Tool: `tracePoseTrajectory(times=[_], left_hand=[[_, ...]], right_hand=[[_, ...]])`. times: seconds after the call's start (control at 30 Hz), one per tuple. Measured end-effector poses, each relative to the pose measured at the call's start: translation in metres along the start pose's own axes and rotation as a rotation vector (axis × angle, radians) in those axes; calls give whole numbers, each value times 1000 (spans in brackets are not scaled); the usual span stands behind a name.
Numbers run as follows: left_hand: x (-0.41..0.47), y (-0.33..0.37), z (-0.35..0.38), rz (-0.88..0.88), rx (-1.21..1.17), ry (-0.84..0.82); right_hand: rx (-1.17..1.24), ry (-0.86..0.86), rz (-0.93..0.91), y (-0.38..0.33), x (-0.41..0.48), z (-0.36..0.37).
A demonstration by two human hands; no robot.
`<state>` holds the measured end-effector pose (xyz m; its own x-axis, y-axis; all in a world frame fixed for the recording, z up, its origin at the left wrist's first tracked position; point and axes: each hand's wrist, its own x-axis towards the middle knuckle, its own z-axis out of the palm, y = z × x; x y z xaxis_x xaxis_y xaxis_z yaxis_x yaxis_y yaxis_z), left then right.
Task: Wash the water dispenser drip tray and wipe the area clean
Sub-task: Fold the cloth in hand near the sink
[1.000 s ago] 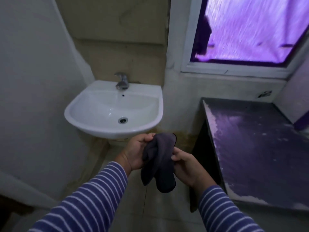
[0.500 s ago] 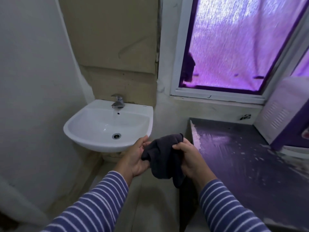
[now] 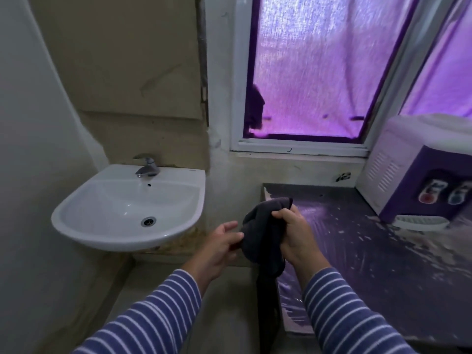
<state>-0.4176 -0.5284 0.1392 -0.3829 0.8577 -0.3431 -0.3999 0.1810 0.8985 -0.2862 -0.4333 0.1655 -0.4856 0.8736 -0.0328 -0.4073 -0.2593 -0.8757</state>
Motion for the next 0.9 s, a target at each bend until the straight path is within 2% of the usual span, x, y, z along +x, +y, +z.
tracePoseTrajectory(times=[0.17, 0.37, 0.53, 0.67, 0.73, 0.8, 0.9], left_hand=[[41, 28, 14, 132, 34, 33], [79, 57, 40, 255, 95, -89], [102, 64, 67, 262, 186, -117], [113, 63, 94, 265, 279, -114], [119, 61, 109, 258, 319, -147], [128, 58, 127, 237, 387, -193], [152, 44, 156, 209, 638, -206]], right_hand=[[-109, 136, -35, -26, 17, -32], [-320, 266, -53, -56, 37, -65], [-335, 358, -22, -73, 49, -95], [-482, 579, -44, -83, 62, -118], [-502, 555, -42, -93, 68, -130], [-525, 447, 50, -104, 76, -145], [-719, 362, 132, -111, 94, -175]])
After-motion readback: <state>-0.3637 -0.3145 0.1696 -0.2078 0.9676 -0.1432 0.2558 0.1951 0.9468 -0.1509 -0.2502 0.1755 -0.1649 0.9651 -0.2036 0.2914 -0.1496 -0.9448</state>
